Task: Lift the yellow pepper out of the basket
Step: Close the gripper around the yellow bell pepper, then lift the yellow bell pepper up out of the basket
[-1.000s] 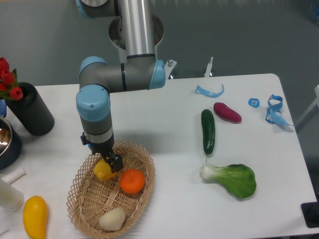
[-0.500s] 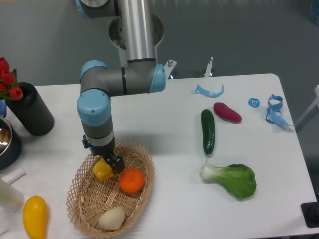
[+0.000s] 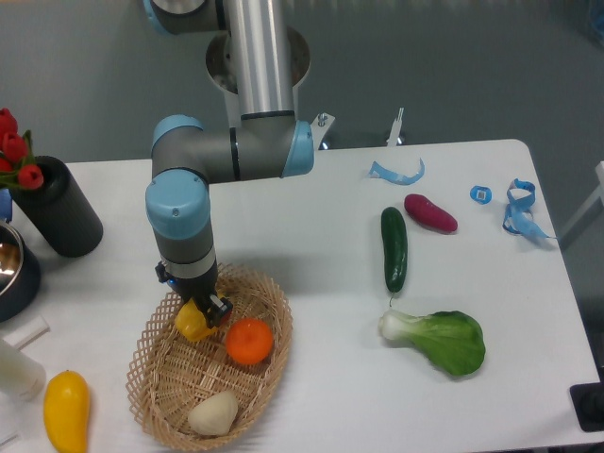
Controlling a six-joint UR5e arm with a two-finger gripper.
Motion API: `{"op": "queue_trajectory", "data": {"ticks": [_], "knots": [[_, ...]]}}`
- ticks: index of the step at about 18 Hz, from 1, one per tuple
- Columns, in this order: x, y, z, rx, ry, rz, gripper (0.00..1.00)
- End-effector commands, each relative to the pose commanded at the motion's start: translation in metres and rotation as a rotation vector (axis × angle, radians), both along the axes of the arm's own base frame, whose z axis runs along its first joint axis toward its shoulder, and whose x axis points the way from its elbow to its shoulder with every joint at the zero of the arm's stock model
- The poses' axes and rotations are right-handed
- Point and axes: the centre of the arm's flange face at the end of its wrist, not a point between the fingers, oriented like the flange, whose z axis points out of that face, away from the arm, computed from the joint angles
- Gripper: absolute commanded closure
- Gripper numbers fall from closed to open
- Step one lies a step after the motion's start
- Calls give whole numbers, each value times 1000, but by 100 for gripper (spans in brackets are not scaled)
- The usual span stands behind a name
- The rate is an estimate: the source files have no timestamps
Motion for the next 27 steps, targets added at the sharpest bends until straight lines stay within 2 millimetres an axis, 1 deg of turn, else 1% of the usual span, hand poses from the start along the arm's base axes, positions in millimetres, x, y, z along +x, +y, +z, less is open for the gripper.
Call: {"op": "queue_trajectory", "data": {"ticks": [2, 3, 5, 6, 10, 11, 12, 13, 14, 15, 17, 20, 22, 24, 26, 27], "knots": [[-7, 8, 19, 36, 20, 4, 77], [-14, 14, 35, 66, 36, 15, 77], [-30, 23, 76, 140, 65, 61, 77], [-40, 25, 89, 163, 78, 80, 77], [-72, 29, 126, 245, 89, 138, 77], [-82, 30, 140, 281, 84, 164, 77], [-97, 33, 160, 334, 91, 203, 76], [-107, 38, 179, 390, 91, 238, 76], [-118, 39, 193, 435, 89, 269, 76], [-130, 37, 202, 461, 83, 293, 76], [-147, 29, 210, 487, 74, 312, 76], [-157, 24, 223, 531, 48, 312, 76], [-166, 18, 223, 530, 50, 325, 76], [-170, 14, 222, 527, 50, 333, 76], [-179, 7, 221, 526, 55, 348, 76], [-180, 4, 217, 516, 53, 347, 76]]}}
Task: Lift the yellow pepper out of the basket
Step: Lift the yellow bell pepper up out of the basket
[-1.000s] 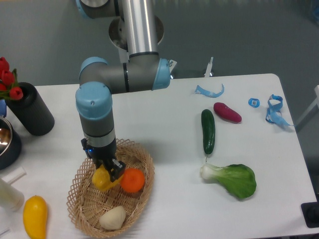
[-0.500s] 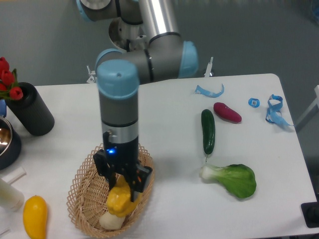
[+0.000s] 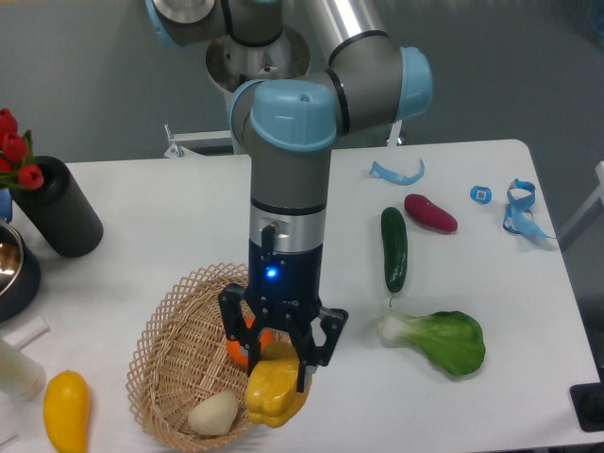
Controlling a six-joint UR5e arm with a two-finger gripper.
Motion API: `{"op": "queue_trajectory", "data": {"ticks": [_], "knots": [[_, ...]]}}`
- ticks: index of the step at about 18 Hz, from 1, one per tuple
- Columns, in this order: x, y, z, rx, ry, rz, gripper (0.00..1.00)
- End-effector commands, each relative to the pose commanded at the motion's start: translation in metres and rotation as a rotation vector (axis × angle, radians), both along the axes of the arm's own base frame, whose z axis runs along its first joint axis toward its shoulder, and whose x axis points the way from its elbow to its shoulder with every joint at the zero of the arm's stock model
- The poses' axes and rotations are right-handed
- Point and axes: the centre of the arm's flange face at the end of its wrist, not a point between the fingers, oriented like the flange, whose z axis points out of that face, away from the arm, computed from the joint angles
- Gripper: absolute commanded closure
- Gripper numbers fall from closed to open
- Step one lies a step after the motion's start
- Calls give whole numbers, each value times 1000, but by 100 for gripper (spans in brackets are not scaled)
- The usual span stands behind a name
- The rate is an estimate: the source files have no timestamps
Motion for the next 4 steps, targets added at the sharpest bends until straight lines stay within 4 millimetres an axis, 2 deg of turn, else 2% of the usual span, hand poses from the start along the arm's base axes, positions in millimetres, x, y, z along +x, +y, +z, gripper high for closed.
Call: {"op": "queue_trajectory", "data": {"ticks": [2, 4], "knots": [[-5, -18, 3, -5, 7, 9, 76], [-7, -25, 8, -3, 15, 12, 76]]}}
